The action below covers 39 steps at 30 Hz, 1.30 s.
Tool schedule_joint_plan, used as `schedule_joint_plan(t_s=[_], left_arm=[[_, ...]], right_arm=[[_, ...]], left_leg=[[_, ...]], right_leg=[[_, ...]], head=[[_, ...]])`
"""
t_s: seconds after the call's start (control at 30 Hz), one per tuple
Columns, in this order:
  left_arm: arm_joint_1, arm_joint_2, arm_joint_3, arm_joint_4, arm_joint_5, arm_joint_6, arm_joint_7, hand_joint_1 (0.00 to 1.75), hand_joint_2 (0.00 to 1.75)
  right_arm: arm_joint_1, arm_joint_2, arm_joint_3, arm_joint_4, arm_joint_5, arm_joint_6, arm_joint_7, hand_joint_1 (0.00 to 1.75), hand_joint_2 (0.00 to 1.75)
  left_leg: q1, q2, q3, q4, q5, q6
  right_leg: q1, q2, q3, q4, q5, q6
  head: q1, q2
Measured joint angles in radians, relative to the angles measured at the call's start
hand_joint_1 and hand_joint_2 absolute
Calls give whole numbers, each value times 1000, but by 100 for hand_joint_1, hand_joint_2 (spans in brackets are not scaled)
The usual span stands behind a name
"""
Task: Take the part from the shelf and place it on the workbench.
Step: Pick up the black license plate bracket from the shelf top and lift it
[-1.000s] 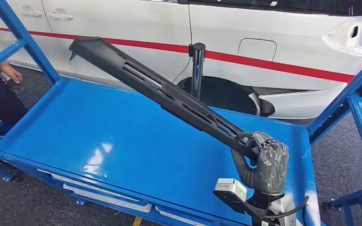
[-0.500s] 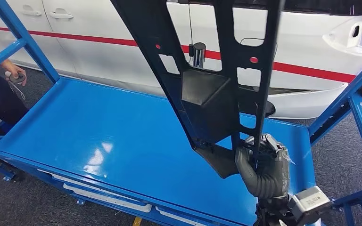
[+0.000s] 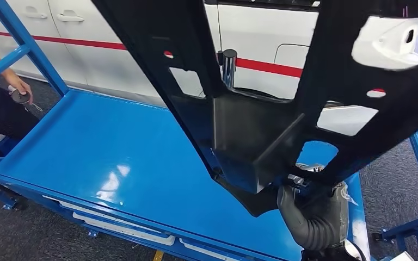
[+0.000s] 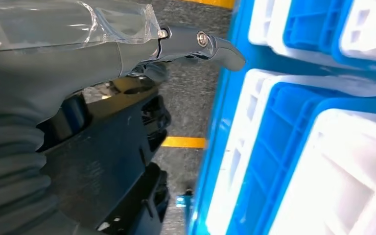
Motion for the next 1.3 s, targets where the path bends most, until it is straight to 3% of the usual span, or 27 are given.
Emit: schedule_joint_plan(t_s=[0.33,0.57,0.63,0.73,0.77,0.8,0.83,0.93,1.0,1.07,1.13,1.17,1.23,1.27,1.3], left_arm=[[-4,29,-5,0,-83,-16,114,0,175],[-5,8,-34,0,-140,1,139,0,175],[-6,-10,-38,-1,-142,-2,139,0,175],[-8,-20,-50,-1,-143,-53,139,0,175],[-8,-18,-53,-1,-141,-76,139,0,175],[-8,-16,-55,-1,-139,-95,138,0,175],[-8,-12,-57,-1,-139,-106,138,0,175],[-7,-5,-60,-1,-133,-106,144,0,175],[-7,-11,-61,-1,-121,-76,158,0,175],[-3,-23,-61,-1,-107,-45,173,0,175],[0,-31,-61,-1,-102,-49,177,0,175],[0,-31,-61,-1,-101,-65,174,0,175],[-4,-25,-61,0,-99,-104,164,0,175],[-5,-22,-61,0,-94,-114,160,0,175],[-6,-21,-61,0,-91,-113,157,0,175]], right_arm=[[45,16,42,-9,-123,37,-73,175,175],[78,29,59,-9,-215,72,-110,175,175],[72,37,66,-3,-240,80,-115,175,175],[47,56,83,33,-266,91,-120,175,175],[37,64,90,51,-271,93,-121,175,175],[29,73,98,69,-273,94,-123,175,175],[21,81,106,85,-275,95,-124,175,175],[-2,102,126,127,-272,95,-127,175,175],[-13,110,137,145,-263,95,-121,175,175],[-16,114,141,152,-250,95,-108,175,175],[-18,116,143,156,-241,97,-92,175,175],[-19,117,145,158,-237,99,-86,175,175],[-21,120,150,164,-233,101,-78,175,175],[-21,121,152,166,-231,102,-77,175,175],[-21,122,154,168,-227,103,-77,175,175]], left_leg=[[-4,0,-1,2,-4,3],[-8,0,2,-4,-2,18],[1,2,5,-17,8,23],[8,5,-2,-22,16,23],[11,5,-7,-22,20,20],[13,5,-12,-21,24,15],[17,4,-18,-21,29,9],[27,-1,-37,-13,45,-14],[24,-4,-46,-3,54,-29],[25,-7,-55,3,64,-38],[30,-3,-71,32,31,-43],[30,0,-86,76,-13,-45],[27,2,-124,217,-121,-46],[26,2,-138,286,-159,-45],[24,3,-139,330,-176,-42]], right_leg=[[-2,0,0,-1,-1,2],[-10,0,3,0,-4,14],[-9,0,-12,42,-42,21],[-14,-1,-94,230,-151,34],[-18,-1,-114,279,-165,38],[-23,-1,-119,293,-160,42],[-28,-1,-104,267,-137,48],[-44,2,-2,74,-47,67],[-48,10,15,30,-28,59],[-45,12,-5,46,-24,38],[-42,8,-23,51,-13,17],[-41,6,-34,51,-2,6],[-34,4,-59,52,18,-8],[-29,3,-73,52,28,-12],[-23,2,-86,53,38,-15]], head=[[0,0],[0,0],[2,0],[4,0],[4,0],[4,0],[4,0],[4,0],[3,0],[1,0],[0,0],[0,0],[-2,0],[-2,0],[-2,0]])
